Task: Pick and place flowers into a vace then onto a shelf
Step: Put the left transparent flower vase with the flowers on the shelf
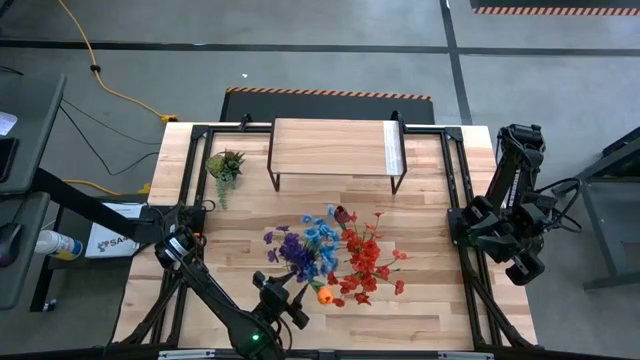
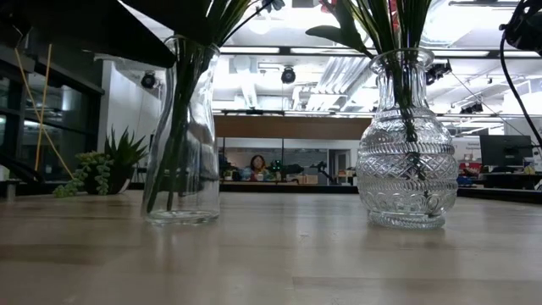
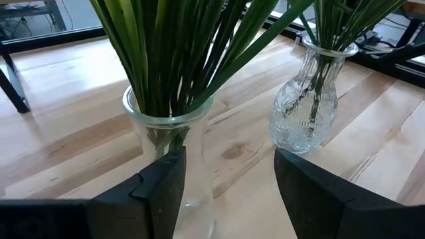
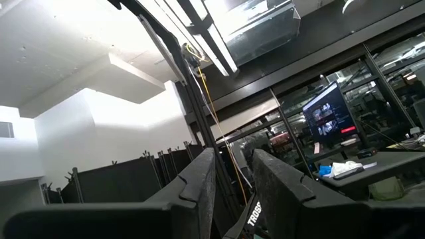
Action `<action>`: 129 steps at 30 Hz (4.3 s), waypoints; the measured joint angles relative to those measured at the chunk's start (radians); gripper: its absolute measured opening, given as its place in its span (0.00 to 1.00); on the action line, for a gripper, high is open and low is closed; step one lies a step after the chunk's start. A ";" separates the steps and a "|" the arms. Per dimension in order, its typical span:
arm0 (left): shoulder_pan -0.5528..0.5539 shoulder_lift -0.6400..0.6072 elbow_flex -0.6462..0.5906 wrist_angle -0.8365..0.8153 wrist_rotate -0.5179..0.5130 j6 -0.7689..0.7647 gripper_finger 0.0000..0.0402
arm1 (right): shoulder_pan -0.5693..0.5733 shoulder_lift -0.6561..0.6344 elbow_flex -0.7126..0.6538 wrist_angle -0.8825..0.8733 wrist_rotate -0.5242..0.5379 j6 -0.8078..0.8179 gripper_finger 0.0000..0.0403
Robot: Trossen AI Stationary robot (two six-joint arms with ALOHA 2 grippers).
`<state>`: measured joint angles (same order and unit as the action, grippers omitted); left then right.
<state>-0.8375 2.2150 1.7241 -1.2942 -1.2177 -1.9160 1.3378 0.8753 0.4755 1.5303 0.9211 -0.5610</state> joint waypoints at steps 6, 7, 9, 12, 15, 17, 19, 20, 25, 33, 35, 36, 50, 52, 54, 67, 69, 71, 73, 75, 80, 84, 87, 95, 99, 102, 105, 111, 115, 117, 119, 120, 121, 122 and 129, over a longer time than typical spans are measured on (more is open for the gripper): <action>0.000 0.000 0.008 0.001 -0.002 0.000 0.65 | 0.000 0.000 0.000 0.000 0.000 0.000 0.23; 0.000 0.000 0.012 0.002 -0.002 0.000 0.65 | 0.000 0.000 0.000 0.000 0.000 0.000 0.23; 0.000 0.000 0.020 0.002 0.004 0.000 0.65 | 0.000 0.000 0.000 0.000 0.000 0.002 0.23; 0.000 0.000 0.039 -0.009 0.006 0.000 0.65 | 0.000 0.000 0.000 0.000 0.000 0.002 0.23; 0.000 0.000 0.063 -0.031 0.041 -0.001 0.65 | 0.000 0.000 0.000 -0.007 0.000 0.002 0.23; 0.000 0.000 0.075 -0.054 0.086 -0.002 0.65 | 0.000 0.000 0.000 -0.018 0.000 0.003 0.23; 0.000 0.000 0.086 -0.061 0.118 -0.010 0.65 | 0.000 0.000 0.000 -0.030 0.000 0.003 0.23; -0.001 0.000 0.091 -0.069 0.129 -0.016 0.65 | 0.000 0.000 0.000 -0.035 0.000 0.003 0.23; -0.001 0.000 0.097 -0.077 0.134 -0.028 0.65 | 0.000 0.000 0.000 -0.046 0.000 0.003 0.23; -0.011 -0.015 0.097 -0.119 0.156 -0.080 0.65 | 0.000 0.000 0.000 -0.053 0.004 0.003 0.23; -0.022 -0.015 0.097 -0.121 0.160 -0.102 0.65 | 0.000 0.000 0.000 -0.061 0.005 0.003 0.23; -0.025 -0.015 0.097 -0.121 0.160 -0.105 0.65 | 0.000 0.000 0.000 -0.065 0.011 0.003 0.23; -0.034 -0.015 0.097 -0.120 0.210 -0.079 0.65 | 0.000 0.000 0.000 -0.075 0.049 0.003 0.23; -0.034 -0.015 0.097 -0.119 0.211 -0.078 0.65 | 0.000 0.000 0.000 -0.075 0.049 0.003 0.23; -0.033 -0.015 0.097 -0.118 0.214 -0.048 0.65 | 0.000 0.000 0.000 -0.075 0.049 0.003 0.23; -0.027 -0.015 0.096 -0.082 0.121 0.031 0.65 | 0.000 0.000 0.000 -0.091 0.048 0.063 0.23; -0.027 -0.015 0.096 -0.073 0.108 0.043 0.66 | 0.000 0.000 0.000 -0.091 0.048 0.063 0.23; -0.027 -0.015 0.096 -0.053 0.108 0.058 0.70 | 0.000 0.000 0.000 -0.091 0.048 0.063 0.23; -0.027 -0.015 0.096 -0.050 0.112 0.061 0.76 | 0.000 0.000 0.000 -0.091 0.047 0.063 0.23; -0.027 -0.015 0.096 -0.046 0.127 0.061 0.83 | 0.000 0.000 0.000 -0.091 0.045 0.063 0.23; -0.027 -0.015 0.096 -0.038 0.178 0.061 0.98 | 0.000 0.000 0.000 -0.092 0.044 0.063 0.23; -0.027 -0.015 0.096 -0.040 0.194 0.061 0.95 | 0.000 0.000 0.000 -0.093 0.044 0.063 0.23; -0.027 -0.015 0.096 -0.039 0.182 0.061 0.93 | 0.000 0.000 0.000 -0.093 0.044 0.063 0.23; -0.026 -0.014 0.096 -0.038 0.180 0.034 0.95 | 0.000 0.000 0.000 -0.093 0.044 0.063 0.23; -0.026 -0.014 0.096 -0.040 0.183 0.034 0.97 | 0.000 0.000 0.000 -0.093 0.044 0.063 0.23; -0.026 -0.014 0.096 -0.042 0.183 0.039 0.97 | 0.000 0.000 0.000 -0.093 0.044 0.063 0.23; -0.025 -0.014 0.096 -0.043 0.182 0.077 0.96 | 0.000 0.000 0.000 -0.093 0.044 0.063 0.23; -0.004 -0.014 0.096 -0.051 0.188 0.125 0.95 | 0.000 0.000 0.000 -0.093 0.030 0.063 0.23; 0.022 -0.014 0.096 -0.062 0.207 0.137 0.95 | 0.000 0.000 0.000 -0.093 0.027 0.063 0.23; 0.032 -0.014 0.096 -0.075 0.232 0.138 0.95 | 0.000 0.000 0.000 -0.093 0.020 0.063 0.23; 0.041 -0.014 0.096 -0.082 0.241 0.138 0.95 | 0.000 0.000 0.000 -0.093 0.012 0.063 0.23; 0.042 -0.014 0.096 -0.090 0.241 0.138 0.95 | 0.000 0.000 0.000 -0.093 0.011 0.063 0.23; 0.042 -0.014 0.096 -0.099 0.239 0.138 0.95 | 0.000 0.000 0.000 -0.093 0.009 0.063 0.23; 0.042 -0.014 0.096 -0.106 0.239 0.138 0.95 | 0.000 0.000 0.000 -0.093 0.007 0.063 0.23; 0.041 -0.014 0.096 -0.136 0.232 0.128 0.95 | 0.000 0.000 0.000 -0.093 0.006 0.063 0.23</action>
<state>-0.7963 2.2009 1.8202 -1.4298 -0.9859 -1.7882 1.3380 0.8757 0.4759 1.4376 0.9276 -0.4980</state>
